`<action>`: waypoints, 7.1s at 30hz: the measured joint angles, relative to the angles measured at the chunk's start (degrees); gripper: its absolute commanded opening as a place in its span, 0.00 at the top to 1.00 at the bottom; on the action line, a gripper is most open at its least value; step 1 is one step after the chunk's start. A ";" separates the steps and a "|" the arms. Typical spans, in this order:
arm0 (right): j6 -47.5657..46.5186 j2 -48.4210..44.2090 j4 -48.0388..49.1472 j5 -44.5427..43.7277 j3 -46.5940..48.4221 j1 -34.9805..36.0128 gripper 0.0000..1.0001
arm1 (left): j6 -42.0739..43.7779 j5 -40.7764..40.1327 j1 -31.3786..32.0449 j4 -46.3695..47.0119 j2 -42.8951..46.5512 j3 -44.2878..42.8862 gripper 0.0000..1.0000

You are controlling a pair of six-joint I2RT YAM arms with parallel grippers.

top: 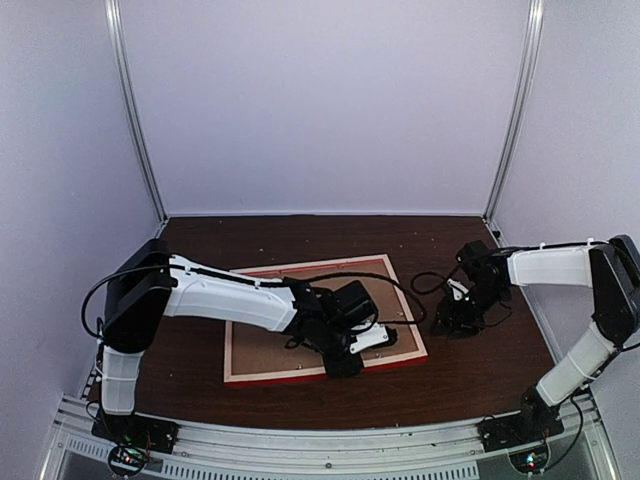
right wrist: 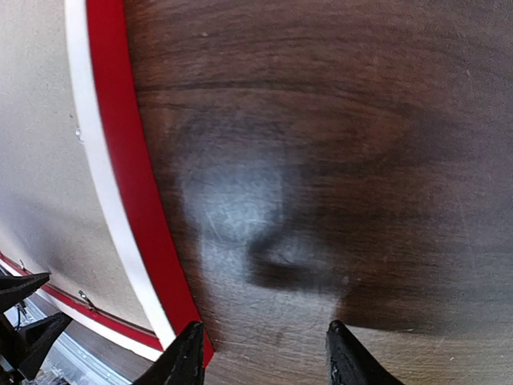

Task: Put the photo into the frame
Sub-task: Pick up the photo frame, then pass from the left arm to the right, then pass from the right arm to the left, then turn over the photo frame, then pass from the left arm to the right

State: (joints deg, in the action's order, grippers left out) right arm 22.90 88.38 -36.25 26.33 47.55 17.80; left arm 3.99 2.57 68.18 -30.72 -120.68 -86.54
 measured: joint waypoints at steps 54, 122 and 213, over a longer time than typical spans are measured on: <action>13.70 0.13 27.76 23.06 -12.46 -0.96 0.83 | -2.40 1.46 0.46 6.93 5.88 6.36 0.83; 11.85 -7.65 0.70 25.07 7.13 -1.84 0.29 | 13.11 -39.50 8.48 2.47 13.66 7.50 0.80; -29.16 -6.32 -9.03 29.64 34.93 7.08 0.62 | 6.86 41.20 -24.30 -50.82 1.73 -49.77 1.00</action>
State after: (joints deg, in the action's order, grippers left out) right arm -6.26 82.06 -45.28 55.96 82.48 24.88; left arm 10.85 43.77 43.88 -81.54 -118.96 -136.31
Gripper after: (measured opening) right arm 0.438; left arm 0.206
